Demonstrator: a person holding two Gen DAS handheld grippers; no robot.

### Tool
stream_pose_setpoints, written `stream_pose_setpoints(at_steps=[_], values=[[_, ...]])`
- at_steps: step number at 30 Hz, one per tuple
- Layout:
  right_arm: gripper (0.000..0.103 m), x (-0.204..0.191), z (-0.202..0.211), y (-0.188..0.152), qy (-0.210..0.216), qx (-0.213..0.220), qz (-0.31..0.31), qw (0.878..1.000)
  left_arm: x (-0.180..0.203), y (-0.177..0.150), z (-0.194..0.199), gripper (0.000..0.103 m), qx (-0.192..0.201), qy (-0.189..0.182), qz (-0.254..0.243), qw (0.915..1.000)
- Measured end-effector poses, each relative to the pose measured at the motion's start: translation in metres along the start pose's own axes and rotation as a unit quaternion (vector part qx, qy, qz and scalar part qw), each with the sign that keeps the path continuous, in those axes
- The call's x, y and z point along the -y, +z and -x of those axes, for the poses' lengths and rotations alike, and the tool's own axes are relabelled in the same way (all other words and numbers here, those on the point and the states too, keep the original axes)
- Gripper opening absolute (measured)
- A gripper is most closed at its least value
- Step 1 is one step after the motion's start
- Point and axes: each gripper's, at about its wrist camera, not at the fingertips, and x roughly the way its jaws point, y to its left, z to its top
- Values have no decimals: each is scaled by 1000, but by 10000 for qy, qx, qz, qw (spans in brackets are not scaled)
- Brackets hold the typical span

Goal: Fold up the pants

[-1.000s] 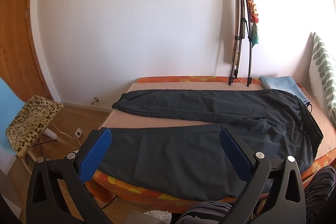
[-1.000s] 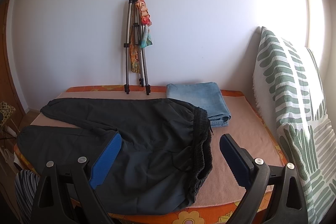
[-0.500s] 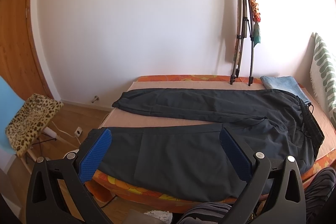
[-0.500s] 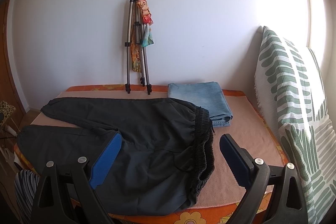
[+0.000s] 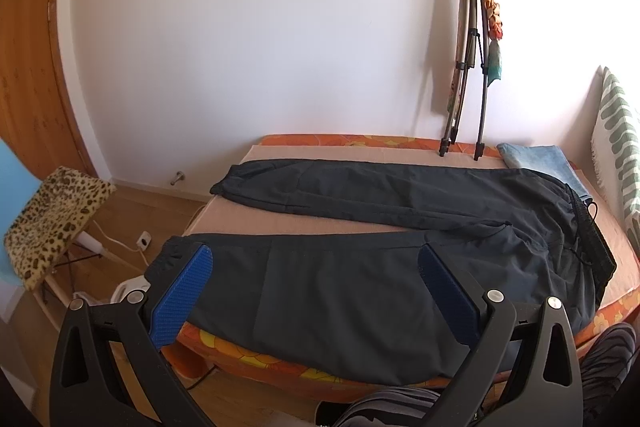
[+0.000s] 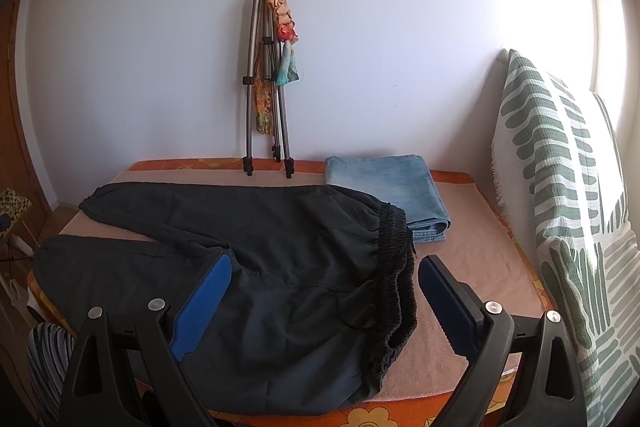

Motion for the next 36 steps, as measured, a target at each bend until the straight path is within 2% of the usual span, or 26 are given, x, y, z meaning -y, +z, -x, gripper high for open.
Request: stream_pose_setpoints(at_steps=[6, 12, 15, 21, 26, 28, 36], values=[[96, -7, -11, 9, 165, -40, 102, 9998, -7, 3, -11, 102, -90, 12, -15, 10000], [96, -23, -32, 29, 571, -42, 409, 9975, -30, 7, -29, 101, -185, -83, 139, 9997], [96, -38, -50, 40, 838, -102, 663, 9942, -47, 9, -43, 90, -287, -131, 301, 9990], [91, -63, -104, 60, 1625, -428, 712, 9832, -82, 12, -83, 77, -619, -301, 782, 9946], [80, -90, -157, 74, 1904, -749, 898, 9747, -100, 17, -118, 65, -850, -371, 928, 9914], [78, -104, -180, 83, 1959, -865, 1029, 9714, -105, 21, -131, 57, -909, -367, 924, 9909], [67, -171, -273, 113, 2146, -1166, 1849, 9519, -121, 45, -182, 48, -1117, -437, 754, 9899]])
